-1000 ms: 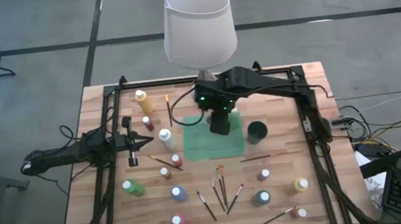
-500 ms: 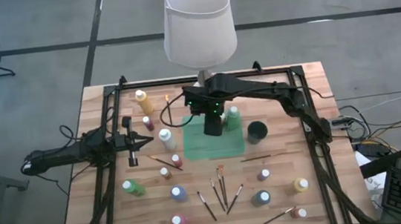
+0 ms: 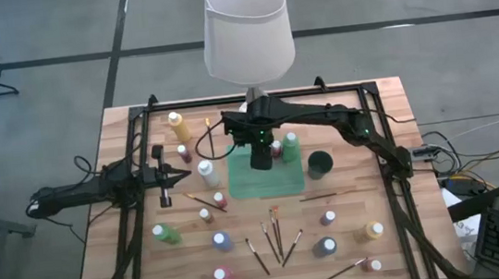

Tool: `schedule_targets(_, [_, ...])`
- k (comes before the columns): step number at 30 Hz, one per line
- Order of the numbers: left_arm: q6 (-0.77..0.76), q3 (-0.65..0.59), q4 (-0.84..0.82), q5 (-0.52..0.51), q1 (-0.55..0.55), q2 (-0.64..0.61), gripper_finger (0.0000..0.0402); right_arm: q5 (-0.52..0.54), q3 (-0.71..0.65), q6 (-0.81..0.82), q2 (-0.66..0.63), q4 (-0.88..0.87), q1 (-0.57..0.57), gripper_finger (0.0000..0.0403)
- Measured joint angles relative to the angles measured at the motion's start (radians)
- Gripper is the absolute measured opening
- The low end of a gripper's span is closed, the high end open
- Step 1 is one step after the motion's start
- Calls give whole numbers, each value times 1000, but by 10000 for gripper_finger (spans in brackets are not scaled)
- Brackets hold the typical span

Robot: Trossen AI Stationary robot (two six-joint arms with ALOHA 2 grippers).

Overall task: Pick & Place Paint Supplies
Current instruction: Put the pink paint bottle into the green bin

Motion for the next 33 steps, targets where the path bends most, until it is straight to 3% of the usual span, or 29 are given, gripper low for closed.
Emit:
schedule_targets(18, [0,0,0,0,0,0,16,-10,-147,-19,3,54,-41,114])
schedule_targets(33, [0,0,0,0,0,0,16,-4,-181,-34,-3,83,-50,114])
